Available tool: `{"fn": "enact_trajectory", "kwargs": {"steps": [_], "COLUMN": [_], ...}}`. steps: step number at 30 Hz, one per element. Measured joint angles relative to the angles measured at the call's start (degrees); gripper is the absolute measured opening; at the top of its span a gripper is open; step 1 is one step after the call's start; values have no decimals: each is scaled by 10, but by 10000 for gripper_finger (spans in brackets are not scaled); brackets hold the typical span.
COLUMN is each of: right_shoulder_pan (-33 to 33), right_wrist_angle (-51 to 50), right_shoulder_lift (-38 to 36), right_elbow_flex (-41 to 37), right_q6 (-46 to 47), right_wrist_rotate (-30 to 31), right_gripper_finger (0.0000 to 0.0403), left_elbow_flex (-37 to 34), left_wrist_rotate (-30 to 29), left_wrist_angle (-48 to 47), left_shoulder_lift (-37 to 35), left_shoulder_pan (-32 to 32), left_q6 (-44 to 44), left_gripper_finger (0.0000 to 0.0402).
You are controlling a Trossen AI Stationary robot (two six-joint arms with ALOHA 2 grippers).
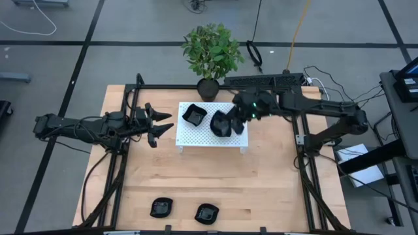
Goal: Pick & Place Mini shaped plates
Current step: Stack the black leaf-shaped plate on top of the black leaf-shaped plate on the shelf
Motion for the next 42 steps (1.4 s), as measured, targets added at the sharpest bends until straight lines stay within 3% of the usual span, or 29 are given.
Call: {"fn": "enact_trajectory", "kwargs": {"steps": [7,16,26,35,42], "right_shoulder_pan": [-56,-55,-55,-34,13], "right_wrist_angle": [12,37,92,94,94], "right_shoulder_lift": [0,1,0,-8,-69], "right_elbow_flex": [-36,-105,-129,-130,-130], "right_q6": [-58,-109,-147,-174,-161], "right_wrist_rotate": [-2,-2,-2,2,-1], "right_gripper_finger": [0,0,3,87,151], "left_elbow_flex": [0,0,0,0,0], "left_wrist_rotate": [0,0,0,0,0], "left_wrist_angle": [0,0,0,0,0], "left_shoulder_lift": [0,0,0,0,0], "left_shoulder_pan": [0,0,0,0,0], "left_q6": [0,0,0,0,0], "left_gripper_finger": [212,212,212,212,212]}}
